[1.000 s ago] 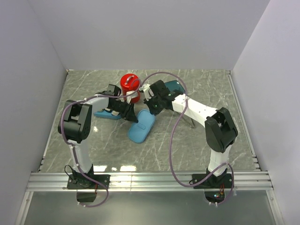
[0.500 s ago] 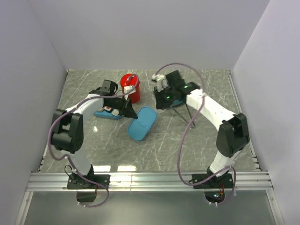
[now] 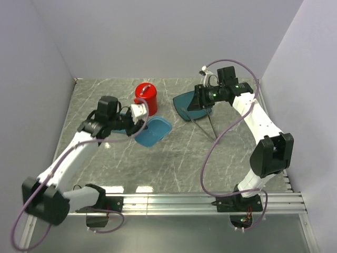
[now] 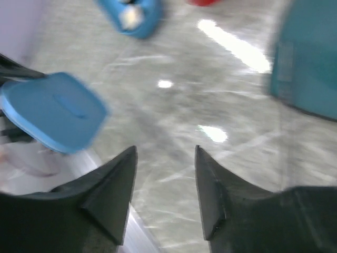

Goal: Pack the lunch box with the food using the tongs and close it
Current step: Pass the lid of the lunch box from the left arm to the right

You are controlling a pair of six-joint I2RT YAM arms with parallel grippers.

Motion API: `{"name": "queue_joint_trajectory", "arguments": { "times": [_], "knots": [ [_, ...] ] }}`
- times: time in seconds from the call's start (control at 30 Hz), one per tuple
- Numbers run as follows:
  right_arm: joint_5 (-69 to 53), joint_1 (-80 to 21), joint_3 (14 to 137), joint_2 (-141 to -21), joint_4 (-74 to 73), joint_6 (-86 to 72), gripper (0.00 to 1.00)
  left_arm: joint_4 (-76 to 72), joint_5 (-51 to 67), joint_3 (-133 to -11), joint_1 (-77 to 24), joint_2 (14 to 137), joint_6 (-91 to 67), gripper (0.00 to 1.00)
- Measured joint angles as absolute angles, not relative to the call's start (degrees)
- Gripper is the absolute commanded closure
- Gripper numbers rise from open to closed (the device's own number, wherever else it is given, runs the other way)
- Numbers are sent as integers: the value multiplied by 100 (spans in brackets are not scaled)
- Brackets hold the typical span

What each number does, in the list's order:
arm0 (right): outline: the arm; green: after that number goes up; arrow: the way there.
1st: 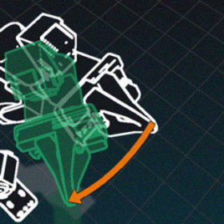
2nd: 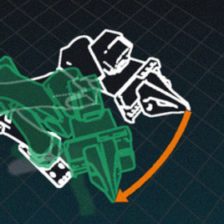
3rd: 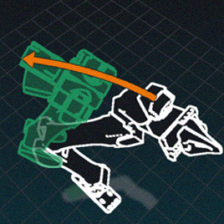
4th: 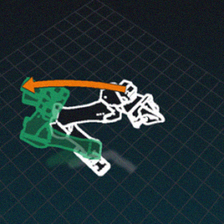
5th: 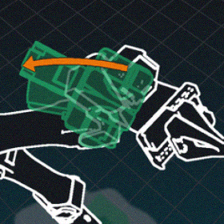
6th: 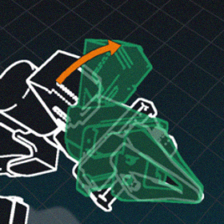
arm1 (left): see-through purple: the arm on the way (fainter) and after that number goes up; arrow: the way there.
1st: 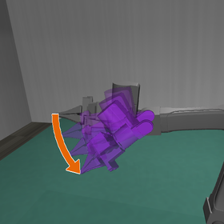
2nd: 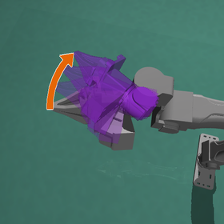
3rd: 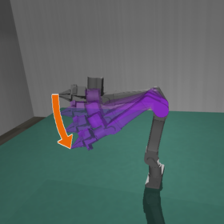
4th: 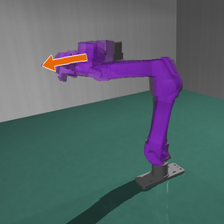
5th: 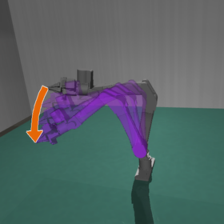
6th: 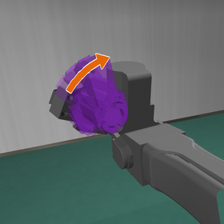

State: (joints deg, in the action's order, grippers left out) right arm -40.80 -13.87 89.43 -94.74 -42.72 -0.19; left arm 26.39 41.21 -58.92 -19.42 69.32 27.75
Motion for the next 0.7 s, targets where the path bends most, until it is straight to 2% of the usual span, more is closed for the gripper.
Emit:
{"name": "queue_joint_trajectory", "arguments": {
  "times": [0.1, 0.3, 0.5, 0.7],
  "knots": [
    [-4783, -1387, 8965, -9568, -4217, -322, 36, 2121, 3492, -5402, -2320, 6134, 3395, 100],
    [-5902, -1529, 8840, -9929, -3911, -1011, 35, 794, 2447, -4056, -3059, 4722, 5068, 100],
    [-6344, -2211, 8875, -10335, -3859, -1315, 35, -165, 1758, -3192, -3833, 4292, 6510, 100],
    [-6622, -2779, 8936, -10571, -3804, -1474, 36, -716, 1367, -2722, -4178, 3911, 7406, 100]
  ]
}}
